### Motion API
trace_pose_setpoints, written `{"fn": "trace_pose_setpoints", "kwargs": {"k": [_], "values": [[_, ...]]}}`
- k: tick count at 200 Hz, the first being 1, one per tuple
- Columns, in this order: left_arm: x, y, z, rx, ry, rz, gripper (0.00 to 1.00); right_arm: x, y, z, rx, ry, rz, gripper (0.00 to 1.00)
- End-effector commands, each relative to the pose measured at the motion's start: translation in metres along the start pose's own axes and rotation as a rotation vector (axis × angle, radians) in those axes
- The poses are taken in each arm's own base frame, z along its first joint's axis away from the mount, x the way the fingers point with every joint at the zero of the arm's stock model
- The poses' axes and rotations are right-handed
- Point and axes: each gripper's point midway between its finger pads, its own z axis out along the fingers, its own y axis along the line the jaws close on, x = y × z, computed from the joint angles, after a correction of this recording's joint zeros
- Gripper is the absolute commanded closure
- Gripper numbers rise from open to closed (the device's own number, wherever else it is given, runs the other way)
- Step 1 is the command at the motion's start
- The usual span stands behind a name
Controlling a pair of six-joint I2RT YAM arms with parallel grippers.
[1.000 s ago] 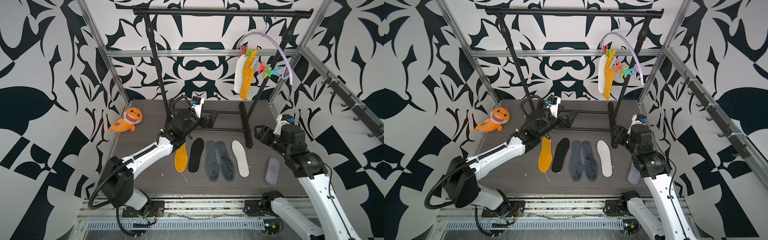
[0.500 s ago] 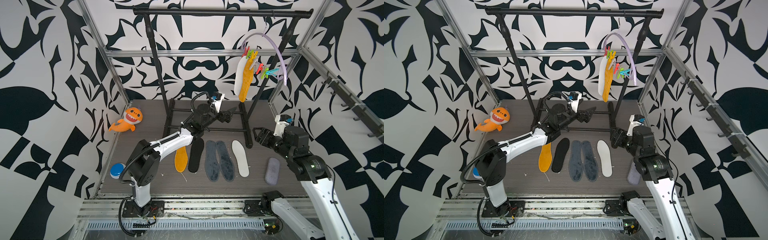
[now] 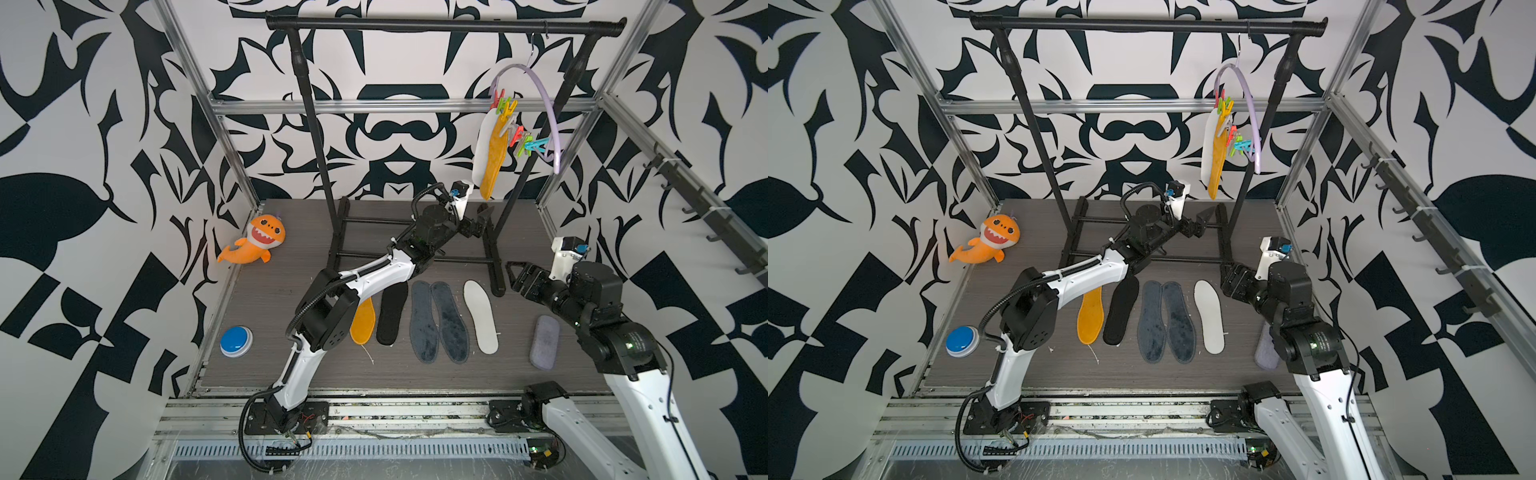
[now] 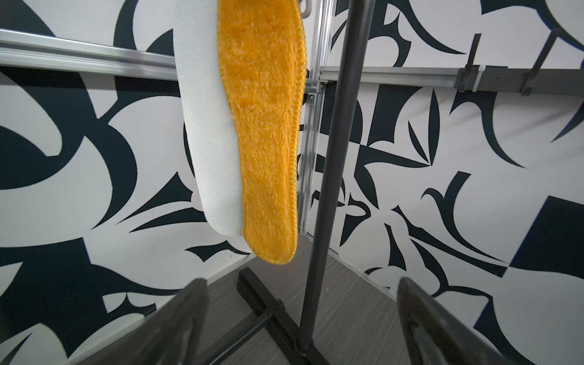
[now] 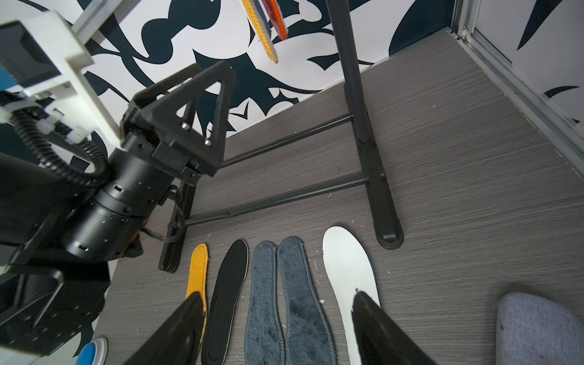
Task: Take the shoe insoles off the hanger
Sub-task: Remove the insole from the hanger.
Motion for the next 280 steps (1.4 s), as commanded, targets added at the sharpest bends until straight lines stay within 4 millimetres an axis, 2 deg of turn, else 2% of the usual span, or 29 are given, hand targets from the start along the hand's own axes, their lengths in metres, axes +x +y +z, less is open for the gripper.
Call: {"fn": "trace_pose_setpoints", "kwargs": {"k": [1,41,91,126,192,201,206,221,280], "values": [[-0.007,0.003,0.011,-0.040,-0.046,0.007,0.03,-0.002,0.006,-0.002,-0.035,-0.014,0.013,0.23],[0.003,0.006,0.024,-0.054,-0.032,0.013,0.02,-0.001,0.006,-0.003,-0.038,-0.012,0.009,0.22],[0.010,0.010,0.030,-0.076,-0.027,0.026,0.03,0.003,0.003,0.002,-0.029,-0.002,0.001,0.20],[0.014,0.012,0.033,-0.085,-0.023,0.031,0.09,0.004,0.000,0.004,-0.021,0.003,-0.009,0.20],[0.021,0.008,0.041,-0.064,-0.008,0.035,0.14,0.005,0.000,0.004,-0.021,0.001,-0.015,0.20],[0.022,0.010,0.042,-0.071,-0.007,0.034,0.14,0.005,0.000,0.004,-0.021,0.001,-0.016,0.20],[0.021,0.010,0.043,-0.072,-0.009,0.035,0.19,0.006,-0.001,0.004,-0.020,0.002,-0.015,0.20],[0.025,0.013,0.047,-0.090,0.002,0.038,0.22,0.007,-0.001,0.004,-0.022,0.003,-0.008,0.20],[0.037,0.028,0.060,-0.174,0.036,0.083,0.30,0.012,-0.002,0.004,-0.032,0.006,0.015,0.20]]}}
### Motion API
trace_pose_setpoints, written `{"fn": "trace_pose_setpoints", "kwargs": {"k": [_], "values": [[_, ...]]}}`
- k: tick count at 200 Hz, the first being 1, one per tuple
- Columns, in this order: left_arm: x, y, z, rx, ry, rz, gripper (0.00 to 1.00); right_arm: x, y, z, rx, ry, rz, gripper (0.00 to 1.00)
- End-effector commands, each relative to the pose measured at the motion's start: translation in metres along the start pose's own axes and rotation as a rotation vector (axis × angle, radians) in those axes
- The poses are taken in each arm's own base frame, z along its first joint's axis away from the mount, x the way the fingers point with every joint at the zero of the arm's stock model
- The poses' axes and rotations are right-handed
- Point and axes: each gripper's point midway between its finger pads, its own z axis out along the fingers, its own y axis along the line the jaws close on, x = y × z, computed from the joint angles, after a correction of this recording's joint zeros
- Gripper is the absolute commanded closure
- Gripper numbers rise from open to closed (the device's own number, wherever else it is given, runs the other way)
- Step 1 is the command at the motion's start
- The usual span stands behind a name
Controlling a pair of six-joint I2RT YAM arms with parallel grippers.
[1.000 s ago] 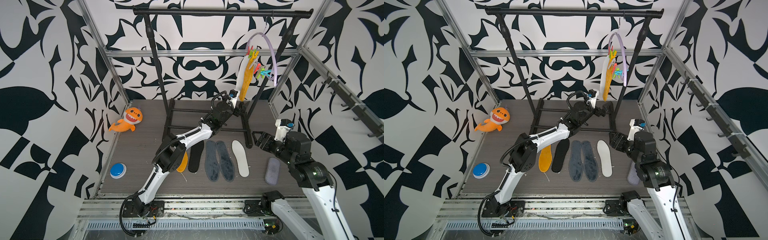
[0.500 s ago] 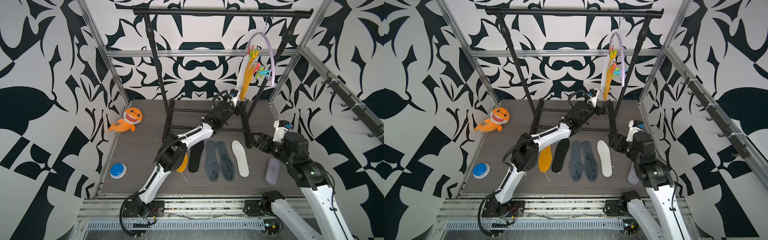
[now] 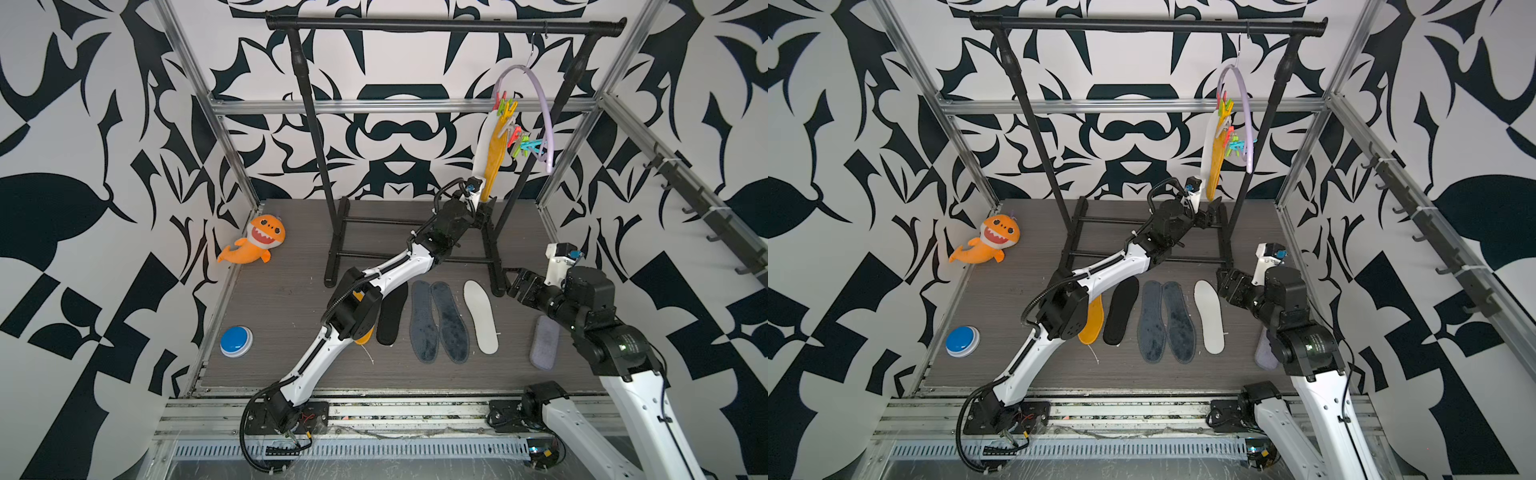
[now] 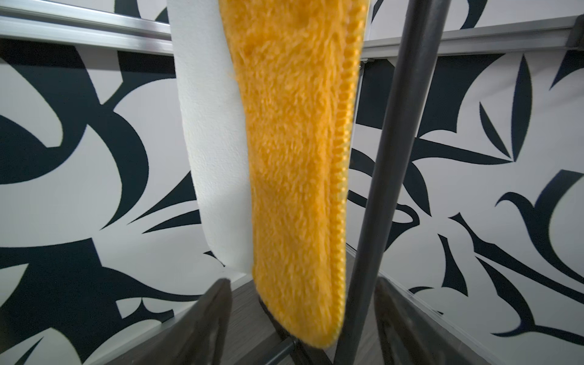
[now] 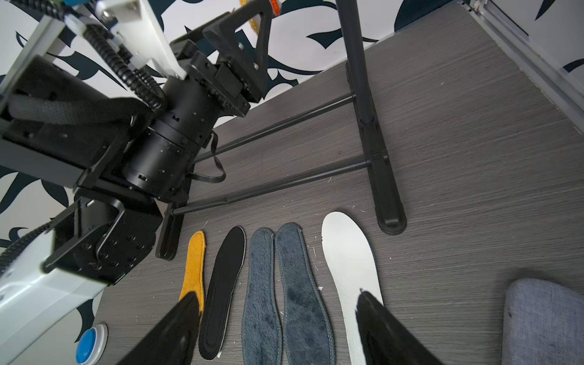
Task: Take the shoe insoles off the hanger
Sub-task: Remove the insole from the hanger.
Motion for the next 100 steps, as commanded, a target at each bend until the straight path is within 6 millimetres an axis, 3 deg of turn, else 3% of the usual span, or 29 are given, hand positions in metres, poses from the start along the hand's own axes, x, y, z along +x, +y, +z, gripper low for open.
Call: {"fn": "trace_pose_setpoints", "kwargs": {"k": [1,37,100], "values": [[0.006,0.005,0.005,-0.042,0.019,0.031,0.30,-0.008,0.007,-0.004,-0.033,-0.040,0.008,0.20],[0.011,0.010,0.006,-0.062,0.030,0.042,0.48,-0.009,0.007,-0.004,-0.033,-0.042,0.009,0.20],[-0.004,0.018,0.000,-0.065,0.001,0.037,0.75,-0.009,0.008,-0.003,-0.044,-0.044,0.021,0.20]]}}
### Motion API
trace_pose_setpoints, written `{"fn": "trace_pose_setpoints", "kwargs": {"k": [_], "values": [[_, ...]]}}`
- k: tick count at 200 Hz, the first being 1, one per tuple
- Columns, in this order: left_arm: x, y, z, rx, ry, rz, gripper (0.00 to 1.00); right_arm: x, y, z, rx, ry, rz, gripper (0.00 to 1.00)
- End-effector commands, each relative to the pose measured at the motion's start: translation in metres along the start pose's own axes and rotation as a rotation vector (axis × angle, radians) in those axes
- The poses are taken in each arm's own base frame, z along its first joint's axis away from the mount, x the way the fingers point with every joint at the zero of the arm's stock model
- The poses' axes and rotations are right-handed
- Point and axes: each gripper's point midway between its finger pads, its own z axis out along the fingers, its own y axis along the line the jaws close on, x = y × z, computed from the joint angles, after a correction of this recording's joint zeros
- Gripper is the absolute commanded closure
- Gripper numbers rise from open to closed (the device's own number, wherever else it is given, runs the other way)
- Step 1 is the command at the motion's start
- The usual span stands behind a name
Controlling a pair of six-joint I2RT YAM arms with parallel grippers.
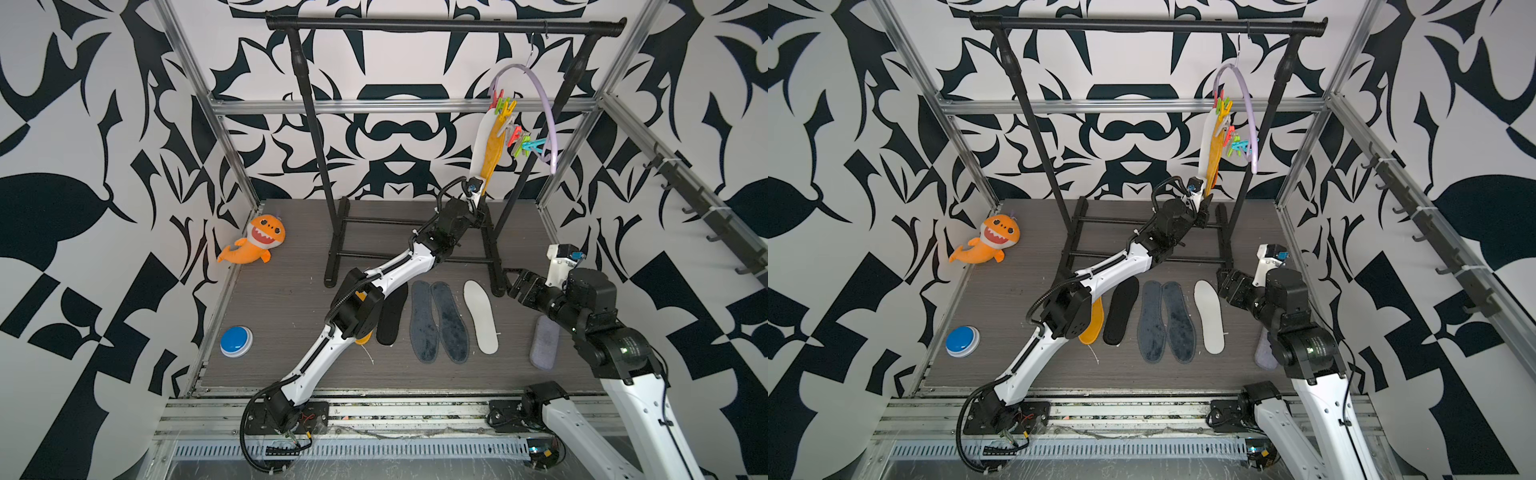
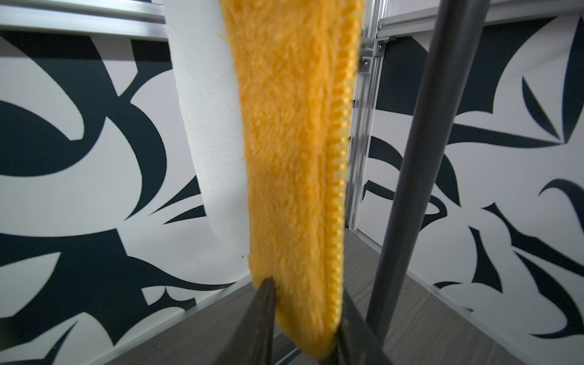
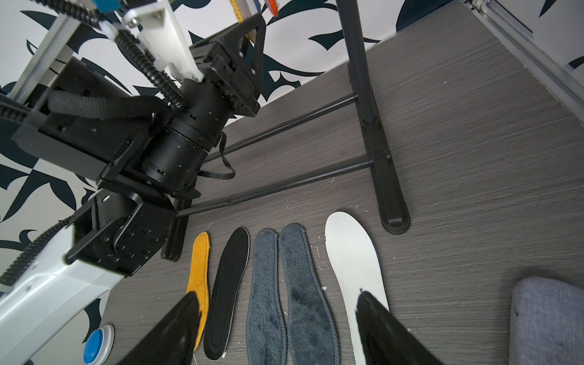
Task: Take the shoe insoles off the hanger
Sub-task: Remove the insole from the hanger.
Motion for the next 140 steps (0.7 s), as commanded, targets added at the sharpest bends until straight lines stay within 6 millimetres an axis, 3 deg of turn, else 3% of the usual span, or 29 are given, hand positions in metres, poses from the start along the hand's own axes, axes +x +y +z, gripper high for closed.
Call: {"fn": "trace_pose_setpoints", "kwargs": {"k": [1,82,140], "values": [[-0.020,0.008,-0.005,-0.016,-0.039,-0.001,0.76,-0.008,0.006,0.000,-0.031,-0.034,0.007,0.20],[-0.056,0.025,-0.026,-0.038,-0.083,-0.004,0.99,-0.011,0.011,0.002,-0.053,-0.044,0.037,0.20],[-0.083,0.036,-0.042,-0.041,-0.098,-0.028,1.00,-0.027,0.022,0.005,-0.088,-0.074,0.088,0.24]]}}
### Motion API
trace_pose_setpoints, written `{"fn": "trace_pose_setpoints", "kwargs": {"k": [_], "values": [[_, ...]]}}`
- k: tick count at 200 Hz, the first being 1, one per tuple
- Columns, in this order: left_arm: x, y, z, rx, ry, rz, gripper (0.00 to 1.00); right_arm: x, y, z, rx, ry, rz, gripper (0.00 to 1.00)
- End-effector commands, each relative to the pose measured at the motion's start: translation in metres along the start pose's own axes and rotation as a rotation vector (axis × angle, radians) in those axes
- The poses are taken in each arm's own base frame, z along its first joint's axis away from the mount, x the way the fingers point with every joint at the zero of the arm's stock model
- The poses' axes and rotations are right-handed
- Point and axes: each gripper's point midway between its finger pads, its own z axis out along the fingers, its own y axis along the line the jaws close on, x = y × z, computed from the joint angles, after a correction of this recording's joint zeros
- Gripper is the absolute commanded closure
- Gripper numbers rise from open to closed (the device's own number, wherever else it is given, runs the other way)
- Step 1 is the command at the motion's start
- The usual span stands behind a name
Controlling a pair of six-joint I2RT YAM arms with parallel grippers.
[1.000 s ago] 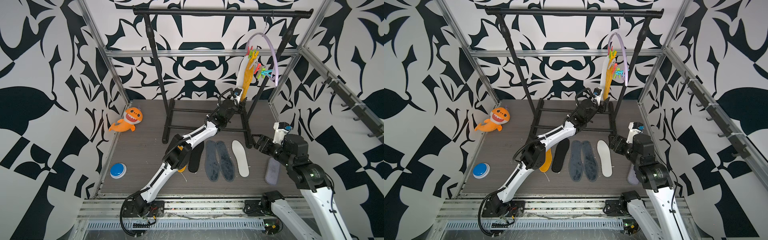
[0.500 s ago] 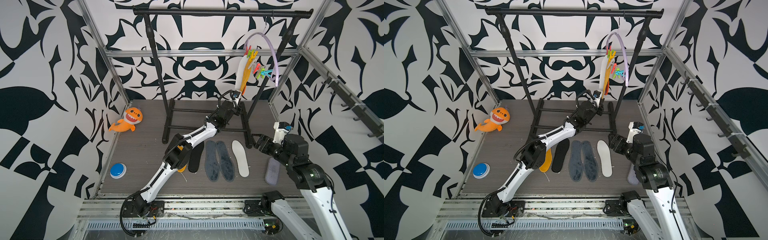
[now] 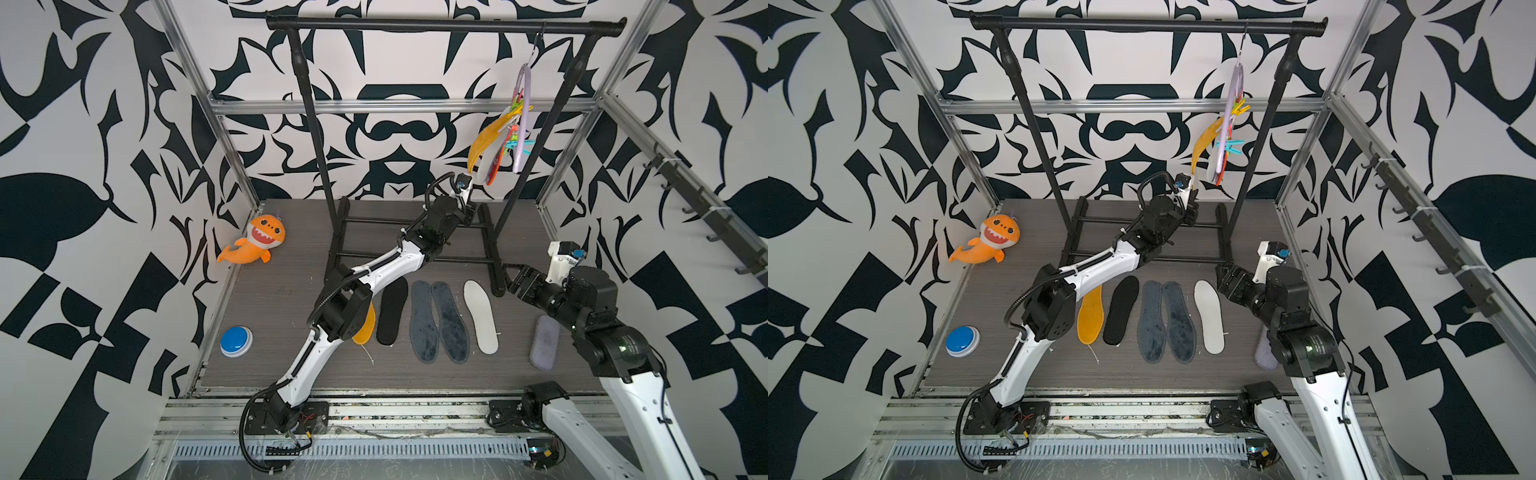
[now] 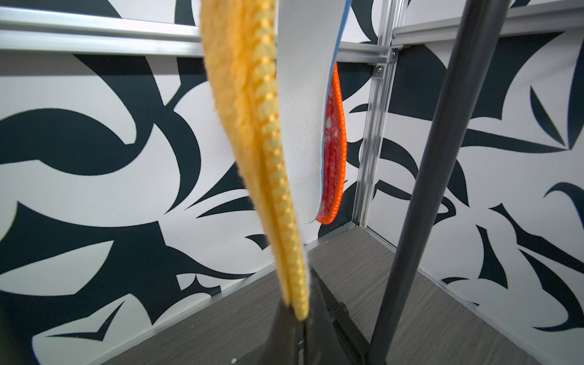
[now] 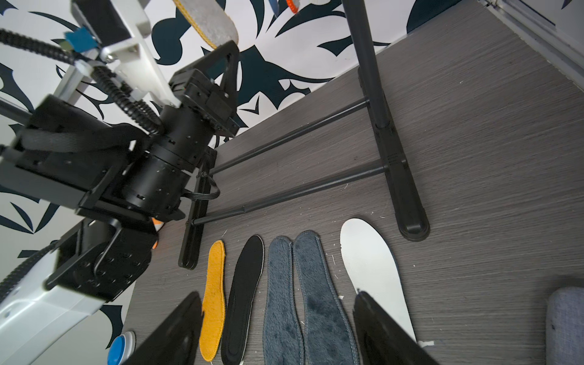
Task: Take the shoe insoles off the hanger
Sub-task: Remove the insole from the hanger, then open the clamp at the hanger.
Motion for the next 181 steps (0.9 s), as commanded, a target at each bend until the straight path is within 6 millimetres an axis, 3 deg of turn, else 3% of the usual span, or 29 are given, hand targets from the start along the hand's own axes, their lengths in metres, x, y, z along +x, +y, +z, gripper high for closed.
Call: {"fn": "trace_pose_setpoints", "kwargs": {"k": [1,34,94,145,181], "values": [[-0.051,0.010,-0.013,-0.009,-0.092,-0.036,1.00,-0.018,0.014,0.002,-0.048,-0.051,0.032,0.24],[-0.059,0.019,-0.019,-0.019,-0.083,-0.055,1.00,-0.042,0.020,0.000,-0.039,-0.103,0.069,0.28],[-0.066,0.033,-0.022,-0.006,-0.005,-0.093,1.00,-0.110,0.049,0.001,-0.193,-0.177,0.225,0.31],[-0.060,0.047,-0.029,-0.025,0.023,-0.125,1.00,-0.181,0.037,0.010,-0.386,-0.266,0.544,0.33],[-0.065,0.055,-0.032,-0.024,0.032,-0.142,1.00,-0.218,0.042,0.020,-0.455,-0.308,0.613,0.37]]}}
